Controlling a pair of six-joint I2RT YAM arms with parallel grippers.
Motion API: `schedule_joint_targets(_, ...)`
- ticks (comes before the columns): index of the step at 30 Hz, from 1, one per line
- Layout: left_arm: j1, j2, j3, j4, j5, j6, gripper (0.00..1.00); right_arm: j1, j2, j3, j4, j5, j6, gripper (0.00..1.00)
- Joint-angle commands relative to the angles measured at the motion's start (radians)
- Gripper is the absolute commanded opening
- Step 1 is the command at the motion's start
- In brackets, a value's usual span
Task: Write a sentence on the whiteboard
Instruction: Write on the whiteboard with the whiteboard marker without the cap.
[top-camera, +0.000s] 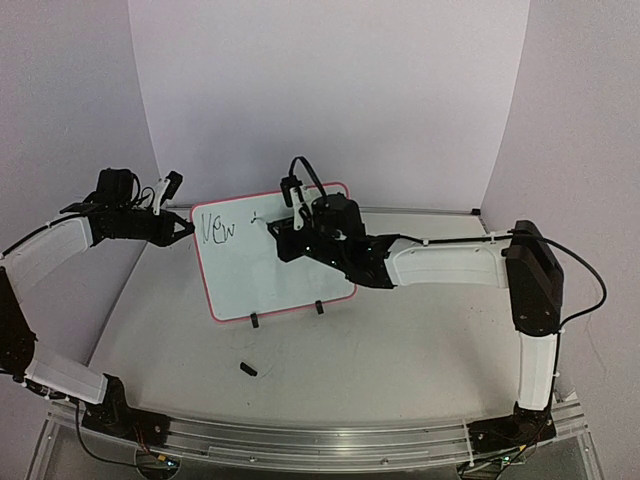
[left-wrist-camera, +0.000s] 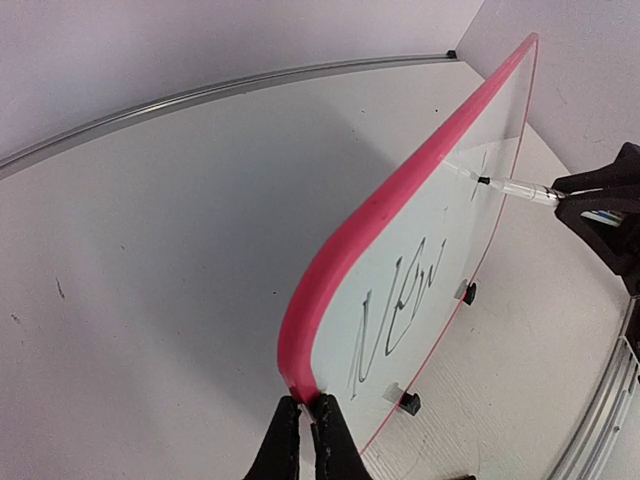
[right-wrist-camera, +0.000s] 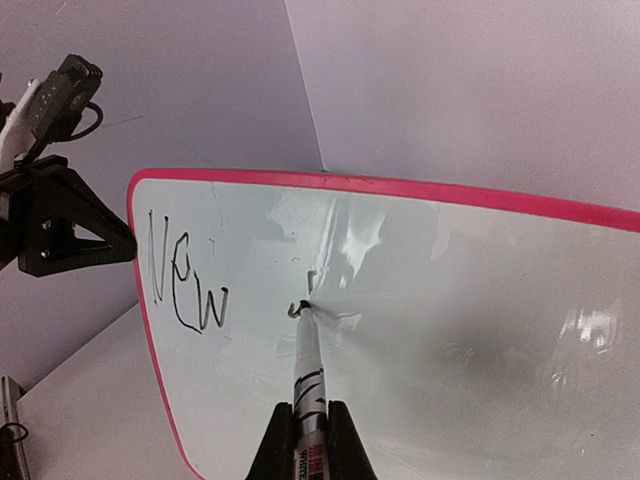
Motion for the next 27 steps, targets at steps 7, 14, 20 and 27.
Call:
schedule_joint_targets(7, -0.015, 0.025, 0.015, -0.051, -0.009, 0.038, 0.0, -0.01, -0.042, -0.068, 0.014, 0.056, 0.023, 0.0)
schedule_joint_targets(14, -0.015, 0.028, 0.015, -0.051, -0.008, 0.038, 0.0, -0.001, -0.022, -0.086, 0.008, 0.03, 0.04, 0.0)
schedule_joint_targets(20, -0.015, 0.031, 0.015, -0.05, -0.006, 0.038, 0.0, 0.004, -0.005, -0.053, 0.008, 0.014, 0.036, 0.0)
schedule_joint_targets(27, -0.014, 0.026, 0.015, -0.043, 0.008, 0.027, 0.0, 0.006, 0.012, -0.006, 0.014, -0.001, 0.03, 0.0)
